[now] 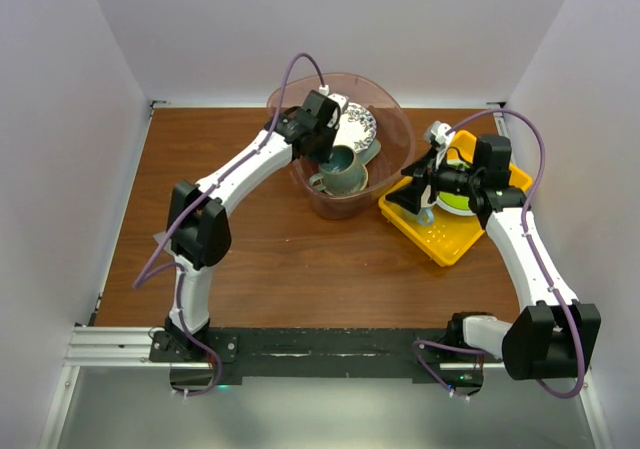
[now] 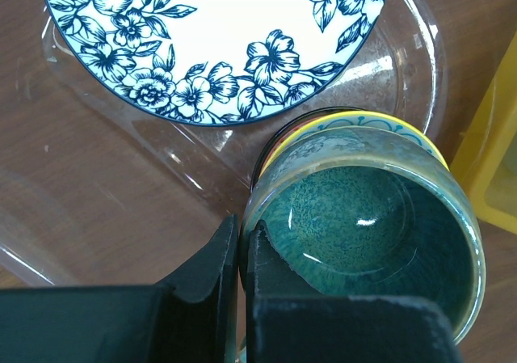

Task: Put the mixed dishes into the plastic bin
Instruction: Place the cup in the plastic bin, then reset both arms

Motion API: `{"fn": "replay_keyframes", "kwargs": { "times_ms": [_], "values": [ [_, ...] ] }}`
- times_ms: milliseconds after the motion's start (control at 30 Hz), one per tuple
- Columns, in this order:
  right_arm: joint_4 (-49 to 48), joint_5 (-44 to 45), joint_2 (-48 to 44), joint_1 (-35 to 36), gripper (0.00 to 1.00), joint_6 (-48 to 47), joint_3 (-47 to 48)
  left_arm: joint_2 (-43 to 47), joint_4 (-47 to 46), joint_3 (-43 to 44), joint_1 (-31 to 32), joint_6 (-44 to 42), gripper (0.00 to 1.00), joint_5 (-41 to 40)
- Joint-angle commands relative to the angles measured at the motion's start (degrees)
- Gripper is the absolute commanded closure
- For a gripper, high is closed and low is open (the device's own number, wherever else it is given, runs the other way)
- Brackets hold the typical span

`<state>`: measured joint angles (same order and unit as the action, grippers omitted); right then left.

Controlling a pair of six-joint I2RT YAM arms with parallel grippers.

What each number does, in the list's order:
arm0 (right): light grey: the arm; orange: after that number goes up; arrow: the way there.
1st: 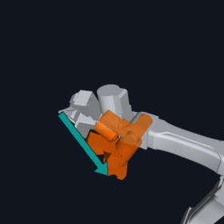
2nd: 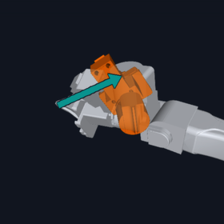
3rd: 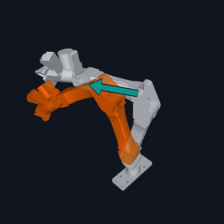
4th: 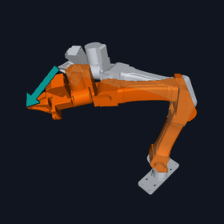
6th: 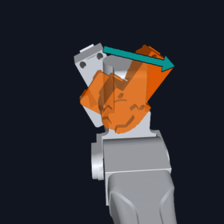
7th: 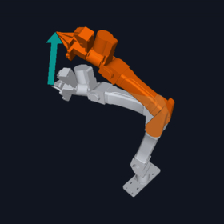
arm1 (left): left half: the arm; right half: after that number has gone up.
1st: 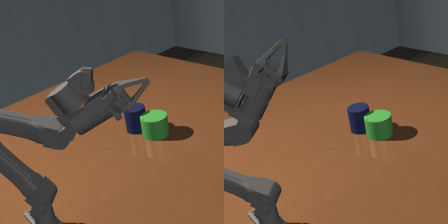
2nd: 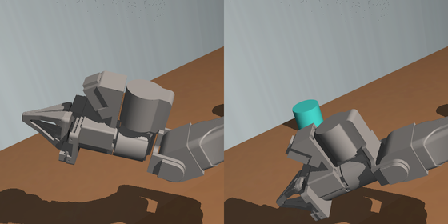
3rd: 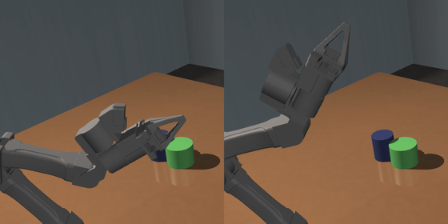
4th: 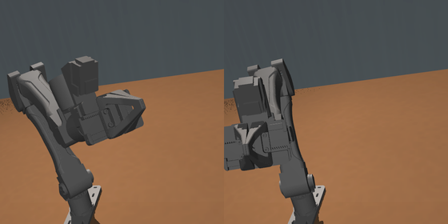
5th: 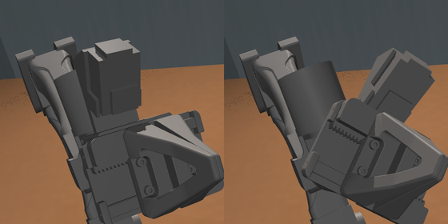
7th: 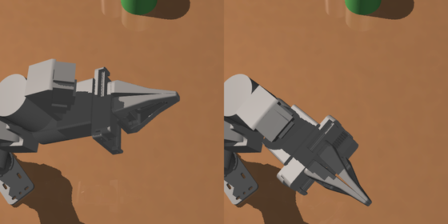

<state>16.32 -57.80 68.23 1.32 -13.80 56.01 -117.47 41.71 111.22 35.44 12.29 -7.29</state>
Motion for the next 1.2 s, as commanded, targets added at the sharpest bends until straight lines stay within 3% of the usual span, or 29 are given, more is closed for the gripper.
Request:
{"fn": "replay_keyframes", "kwargs": {
  "times_ms": [0, 367, 467, 667, 933, 1167],
  "values": [
    [-0.4, 0.0, -1.1, -0.5, 0.02, -0.9, 2.3, 0.9, -3.7, 3.1, 0.3, -0.4, 0.90, 1.5],
    [-0.4, 0.0, -1.3, -0.7, 0.02, -0.9, 2.3, 0.6, -2.3, 5.0, 0.5, -0.5, 0.67, 1.7],
    [-0.3, 0.0, -1.3, -0.8, 0.02, -0.9, 2.3, 2.7, -2.9, 5.2, 0.4, -0.6, 0.55, 1.8],
    [-0.3, 0.1, -2.2, -1.1, 0.02, -0.9, 2.3, 13.5, -8.2, -0.2, 0.3, -1.7, 0.20, 1.1],
    [0.3, 0.8, -4.5, -6.1, 0.02, -0.9, 2.9, 34.9, -19.3, -19.1, -0.3, -3.9, 0.00, 1.4],
    [2.0, 7.6, -7.8, -7.4, 0.02, 1.7, 5.3, 61.4, -28.8, -43.3, -2.7, -4.5, 0.00, -0.8]
  ]
}}
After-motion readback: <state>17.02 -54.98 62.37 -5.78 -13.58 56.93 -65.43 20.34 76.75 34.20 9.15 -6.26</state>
